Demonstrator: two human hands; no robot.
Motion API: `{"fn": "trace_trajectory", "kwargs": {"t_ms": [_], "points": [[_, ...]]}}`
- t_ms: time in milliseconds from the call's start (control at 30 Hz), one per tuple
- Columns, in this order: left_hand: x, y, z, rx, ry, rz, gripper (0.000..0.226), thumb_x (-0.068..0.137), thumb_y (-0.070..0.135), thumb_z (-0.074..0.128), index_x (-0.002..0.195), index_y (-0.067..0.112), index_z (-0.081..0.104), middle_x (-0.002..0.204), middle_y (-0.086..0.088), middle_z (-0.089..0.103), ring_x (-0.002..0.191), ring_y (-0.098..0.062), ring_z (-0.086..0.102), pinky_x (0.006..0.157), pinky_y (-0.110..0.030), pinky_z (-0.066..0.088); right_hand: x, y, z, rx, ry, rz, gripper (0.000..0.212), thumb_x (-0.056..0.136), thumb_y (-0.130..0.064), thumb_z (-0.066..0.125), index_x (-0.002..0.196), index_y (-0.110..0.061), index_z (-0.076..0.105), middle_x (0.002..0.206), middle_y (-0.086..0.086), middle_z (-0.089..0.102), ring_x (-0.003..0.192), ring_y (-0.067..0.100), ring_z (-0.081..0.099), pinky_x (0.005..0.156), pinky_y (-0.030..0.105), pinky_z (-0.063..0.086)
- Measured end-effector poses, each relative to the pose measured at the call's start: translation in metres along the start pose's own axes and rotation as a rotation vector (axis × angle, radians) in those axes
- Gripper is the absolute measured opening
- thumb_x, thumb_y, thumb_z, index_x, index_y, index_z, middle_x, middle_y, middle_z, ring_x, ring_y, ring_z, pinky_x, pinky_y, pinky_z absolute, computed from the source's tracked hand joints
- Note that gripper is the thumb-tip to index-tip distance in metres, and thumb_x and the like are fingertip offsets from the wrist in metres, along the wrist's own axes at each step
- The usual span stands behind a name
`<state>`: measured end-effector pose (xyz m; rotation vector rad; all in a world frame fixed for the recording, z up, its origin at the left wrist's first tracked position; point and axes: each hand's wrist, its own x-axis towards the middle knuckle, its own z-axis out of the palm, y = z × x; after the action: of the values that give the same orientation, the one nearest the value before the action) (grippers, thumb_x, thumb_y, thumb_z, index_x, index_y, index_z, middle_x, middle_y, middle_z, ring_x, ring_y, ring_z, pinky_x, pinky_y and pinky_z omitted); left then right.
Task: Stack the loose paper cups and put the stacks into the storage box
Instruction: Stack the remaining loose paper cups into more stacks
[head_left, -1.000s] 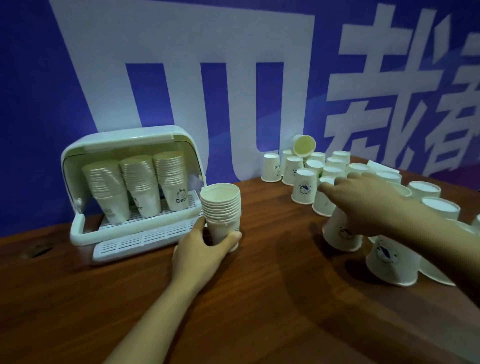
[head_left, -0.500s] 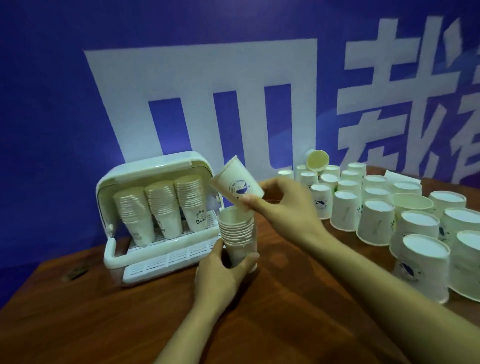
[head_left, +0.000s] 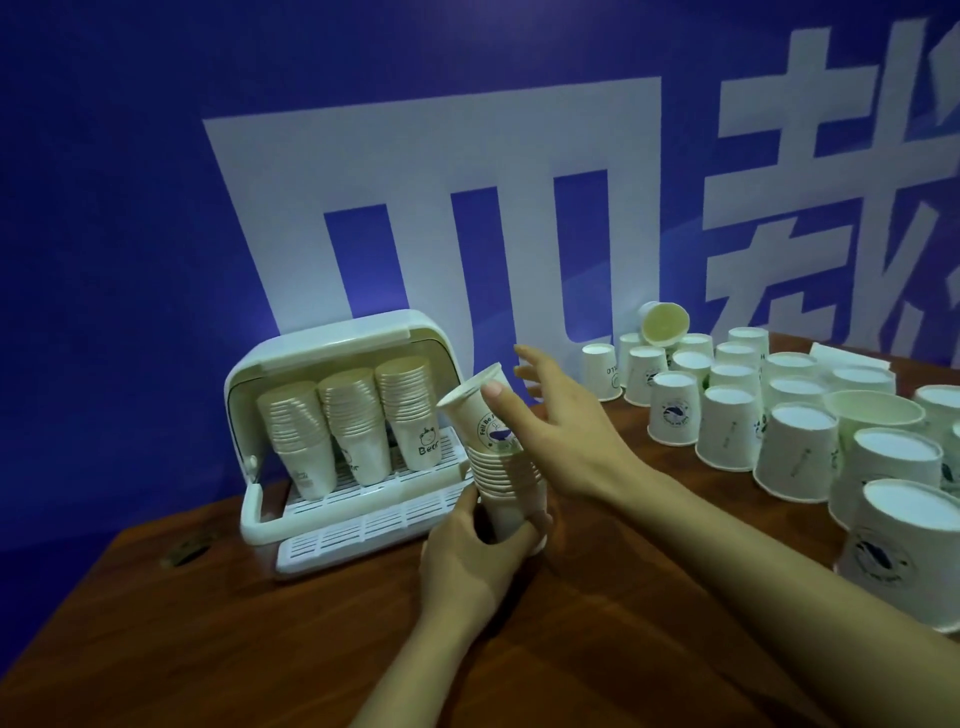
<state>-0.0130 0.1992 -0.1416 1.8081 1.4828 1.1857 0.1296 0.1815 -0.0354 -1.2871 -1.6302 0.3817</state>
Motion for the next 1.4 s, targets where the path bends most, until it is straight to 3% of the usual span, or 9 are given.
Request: {"fn": "trace_trajectory", "kwargs": {"t_ms": [200, 300, 400, 500, 633, 933, 1100, 1233, 1400], "points": [[-0.001, 0.000, -0.002, -0.035, -0.011, -0.007, 0.058, 0.058, 0.080, 0.075, 0.106, 0.047, 0.068, 0.097, 0.019, 0.078, 0.096, -0.007, 0.073, 0.087, -0.044, 0.059, 0.003, 0.006, 0.015, -0.143, 0.027, -0.052, 0.062, 0.085, -0.071, 0.034, 0.124, -0.030, 0.060, 0.120, -0.007, 0.067, 0.112, 0.016, 0.060, 0.097, 0.046, 0.048], [0.001, -0.003, 0.001, -0.023, 0.004, 0.030, 0.056, 0.061, 0.077, 0.075, 0.109, 0.048, 0.066, 0.097, 0.019, 0.079, 0.097, -0.007, 0.073, 0.087, -0.045, 0.059, 0.000, 0.015, 0.010, -0.103, 0.053, -0.010, 0.083, 0.079, -0.071, 0.041, 0.149, -0.026, 0.041, 0.145, -0.004, 0.054, 0.132, 0.016, 0.050, 0.109, 0.046, 0.041], [0.001, -0.004, 0.001, -0.027, 0.001, 0.031, 0.059, 0.062, 0.080, 0.075, 0.113, 0.053, 0.063, 0.100, 0.022, 0.078, 0.100, -0.005, 0.073, 0.090, -0.043, 0.058, 0.002, 0.013, 0.009, -0.011, 0.043, -0.038, 0.081, 0.087, -0.073, 0.037, 0.156, -0.030, 0.032, 0.152, -0.006, 0.048, 0.137, 0.011, 0.046, 0.113, 0.041, 0.039], [0.000, -0.003, 0.000, -0.033, -0.009, 0.026, 0.062, 0.061, 0.085, 0.074, 0.111, 0.050, 0.066, 0.101, 0.024, 0.078, 0.102, -0.004, 0.072, 0.091, -0.043, 0.058, 0.008, 0.008, 0.012, -0.072, 0.057, -0.027, 0.079, 0.087, -0.074, 0.027, 0.145, -0.025, 0.048, 0.137, -0.005, 0.060, 0.127, 0.013, 0.054, 0.107, 0.042, 0.043], [-0.002, -0.002, -0.002, -0.074, 0.008, 0.037, 0.055, 0.065, 0.077, 0.077, 0.111, 0.048, 0.068, 0.102, 0.024, 0.078, 0.101, 0.000, 0.071, 0.091, -0.044, 0.059, 0.004, 0.015, 0.012, -0.132, 0.079, 0.035, 0.054, 0.079, -0.065, 0.039, 0.110, -0.024, 0.057, 0.107, -0.008, 0.062, 0.106, 0.018, 0.055, 0.094, 0.046, 0.045], [-0.001, -0.001, -0.004, -0.007, -0.027, 0.050, 0.064, 0.063, 0.078, 0.075, 0.119, 0.050, 0.062, 0.111, 0.015, 0.078, 0.109, -0.014, 0.072, 0.096, -0.047, 0.057, -0.014, 0.023, 0.006, -0.131, 0.024, 0.127, 0.034, 0.078, -0.055, 0.043, 0.101, -0.031, 0.052, 0.102, -0.014, 0.058, 0.109, 0.019, 0.051, 0.094, 0.048, 0.040], [-0.002, 0.005, -0.006, 0.019, -0.030, 0.055, 0.076, 0.058, 0.084, 0.070, 0.122, 0.043, 0.065, 0.116, 0.014, 0.077, 0.112, -0.015, 0.070, 0.098, -0.046, 0.056, -0.033, 0.000, -0.025, -0.225, 0.010, 0.116, 0.064, 0.081, -0.071, 0.030, 0.121, -0.029, 0.057, 0.121, -0.007, 0.061, 0.118, 0.019, 0.053, 0.103, 0.051, 0.041], [-0.005, 0.004, -0.004, -0.011, -0.085, 0.074, 0.074, 0.059, 0.082, 0.076, 0.122, 0.045, 0.068, 0.113, 0.023, 0.076, 0.111, -0.006, 0.069, 0.100, -0.044, 0.056, -0.084, -0.019, -0.080, -0.643, 0.001, 0.060, 0.058, 0.086, -0.065, 0.040, 0.130, -0.029, 0.055, 0.129, -0.006, 0.056, 0.121, 0.018, 0.050, 0.100, 0.044, 0.045], [-0.012, 0.014, 0.000, -0.033, -0.226, 0.150, 0.060, 0.065, 0.067, 0.087, 0.118, 0.045, 0.071, 0.110, 0.031, 0.074, 0.106, 0.009, 0.067, 0.095, -0.029, 0.055, -0.150, -0.006, -0.145, -1.053, 0.015, 0.420, 0.086, 0.083, -0.064, 0.051, 0.155, -0.032, 0.017, 0.161, 0.006, 0.030, 0.148, 0.035, 0.024, 0.114, 0.052, 0.036]]}}
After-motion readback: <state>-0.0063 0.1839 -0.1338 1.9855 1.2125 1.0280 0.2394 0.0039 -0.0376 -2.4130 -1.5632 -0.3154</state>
